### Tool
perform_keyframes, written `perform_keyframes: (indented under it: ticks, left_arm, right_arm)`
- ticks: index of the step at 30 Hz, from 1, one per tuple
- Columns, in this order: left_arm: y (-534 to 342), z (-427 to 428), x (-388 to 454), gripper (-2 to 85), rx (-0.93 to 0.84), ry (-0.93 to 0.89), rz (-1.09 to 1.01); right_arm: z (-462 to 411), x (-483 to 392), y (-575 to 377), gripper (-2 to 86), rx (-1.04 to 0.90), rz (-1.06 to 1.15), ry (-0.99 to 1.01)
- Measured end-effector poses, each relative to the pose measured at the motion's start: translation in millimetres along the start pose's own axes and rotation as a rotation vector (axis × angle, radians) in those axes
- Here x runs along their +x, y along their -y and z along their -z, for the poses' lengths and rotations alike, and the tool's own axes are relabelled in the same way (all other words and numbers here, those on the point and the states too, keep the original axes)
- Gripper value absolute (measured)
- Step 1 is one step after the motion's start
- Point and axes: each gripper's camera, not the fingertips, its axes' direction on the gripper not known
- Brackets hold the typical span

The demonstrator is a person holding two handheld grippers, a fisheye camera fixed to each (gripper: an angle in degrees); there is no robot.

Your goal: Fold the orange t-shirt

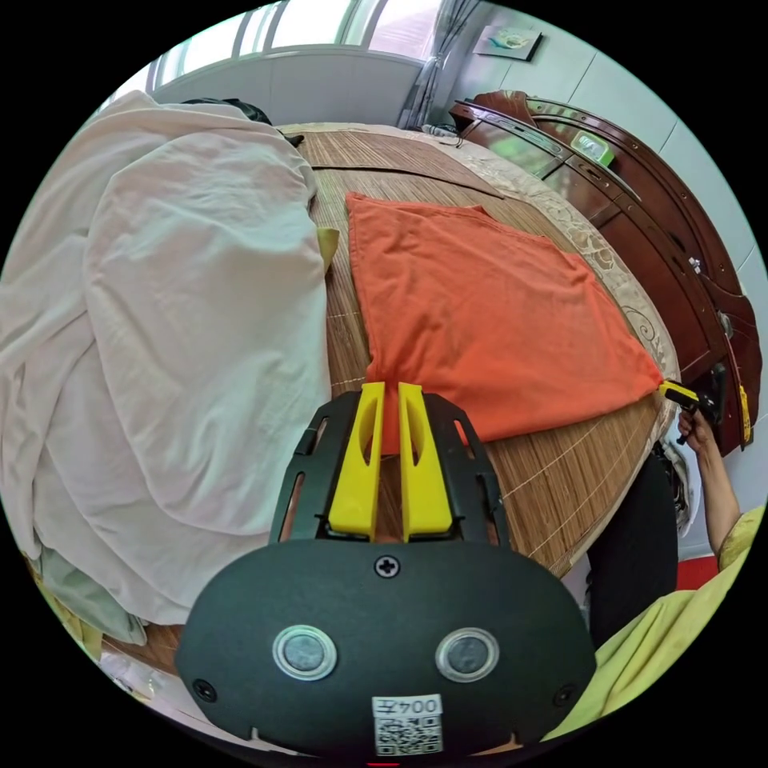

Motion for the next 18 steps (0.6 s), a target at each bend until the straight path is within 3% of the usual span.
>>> perform_keyframes:
  ticks: [2,8,13,15,18]
  left_arm:
    - [-5,-11,15,2.5,-0.002,0.009,-0.033]
    - [-19,-35,57,4.3,0.0,0.039,-0.101]
    - [-32,-31,113,7.4,0.033,0.076,-0.22]
    - [-36,-22,150,8.1,0.09,0.066,-0.298]
    - [-38,-22,241,9.8,0.145,0.002,-0.481]
  right_arm:
    - [-7,7,-2,0.1,-0.066,0.048,-0.089]
    - [-6,55,-7,1.5,-0.114,-0.05,0.089]
    - [7,93,-6,15.6,-0.048,-0.228,0.206]
    - [9,105,-1,16.8,-0.034,-0.256,0.206]
    - [3,126,7,11.5,-0.062,-0.295,0.232]
